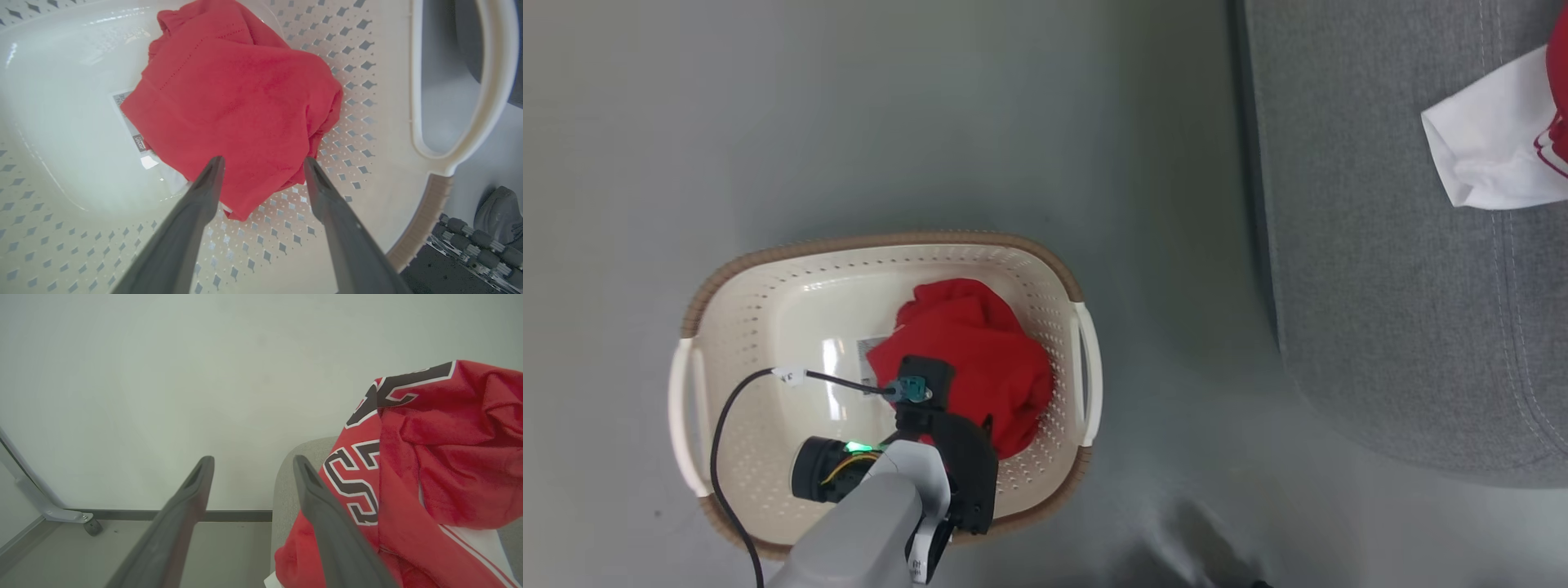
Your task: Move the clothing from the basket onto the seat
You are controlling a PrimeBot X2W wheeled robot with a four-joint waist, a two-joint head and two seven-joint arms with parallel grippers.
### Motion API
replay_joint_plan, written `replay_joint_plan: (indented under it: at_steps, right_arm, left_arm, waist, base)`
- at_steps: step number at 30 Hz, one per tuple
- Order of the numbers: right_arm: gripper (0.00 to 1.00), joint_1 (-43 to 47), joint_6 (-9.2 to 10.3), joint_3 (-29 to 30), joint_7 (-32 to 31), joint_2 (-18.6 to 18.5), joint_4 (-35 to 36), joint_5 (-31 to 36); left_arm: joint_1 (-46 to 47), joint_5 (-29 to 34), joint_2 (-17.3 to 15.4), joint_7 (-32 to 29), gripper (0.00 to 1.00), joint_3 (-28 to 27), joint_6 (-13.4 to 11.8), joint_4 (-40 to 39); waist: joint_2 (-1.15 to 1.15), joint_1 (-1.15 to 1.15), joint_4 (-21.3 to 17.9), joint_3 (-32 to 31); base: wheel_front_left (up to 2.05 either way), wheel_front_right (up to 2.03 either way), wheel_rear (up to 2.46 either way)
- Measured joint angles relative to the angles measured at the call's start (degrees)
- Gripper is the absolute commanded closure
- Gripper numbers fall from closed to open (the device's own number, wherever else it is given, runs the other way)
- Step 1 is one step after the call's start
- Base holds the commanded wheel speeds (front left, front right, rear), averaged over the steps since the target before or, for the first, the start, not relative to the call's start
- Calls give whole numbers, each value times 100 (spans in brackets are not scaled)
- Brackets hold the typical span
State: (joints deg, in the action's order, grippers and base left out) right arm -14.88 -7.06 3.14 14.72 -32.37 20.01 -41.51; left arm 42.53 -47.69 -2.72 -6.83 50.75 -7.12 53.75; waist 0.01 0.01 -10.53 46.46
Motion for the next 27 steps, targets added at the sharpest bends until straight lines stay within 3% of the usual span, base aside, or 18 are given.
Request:
replay_joint_plan:
  at_steps: [21, 22, 23, 24, 27]
  right_arm:
    - [0, -224, -1, -232, 0, -253, 157, -249]
    - [0, -224, -1, -232, 0, -259, 160, -257]
    - [0, -224, -1, -233, 0, -265, 159, -269]
    - [0, -224, -1, -237, 0, -271, 159, -287]
    - [0, -225, -1, -253, 0, -272, 158, -287]
  left_arm:
    - [572, -643, -27, -22, 0, 225, -1, 649]
    - [575, -666, -33, -4, 27, 232, 0, 677]
    - [576, -671, -37, 3, 77, 248, 0, 698]
    - [608, -675, -35, 25, 100, 313, 0, 748]
    - [692, -732, -36, 97, 100, 352, 0, 846]
  waist:
    - [-1, 0, -649, 769]
    - [0, 0, -668, 784]
    - [0, 0, -686, 795]
    - [-1, -1, -716, 812]
    - [-1, 0, -747, 825]
  base:
    - [0, 0, 0]
    - [0, 0, 0]
    - [0, 0, 0]
    - [0, 0, 0]
    - [0, 0, 0]
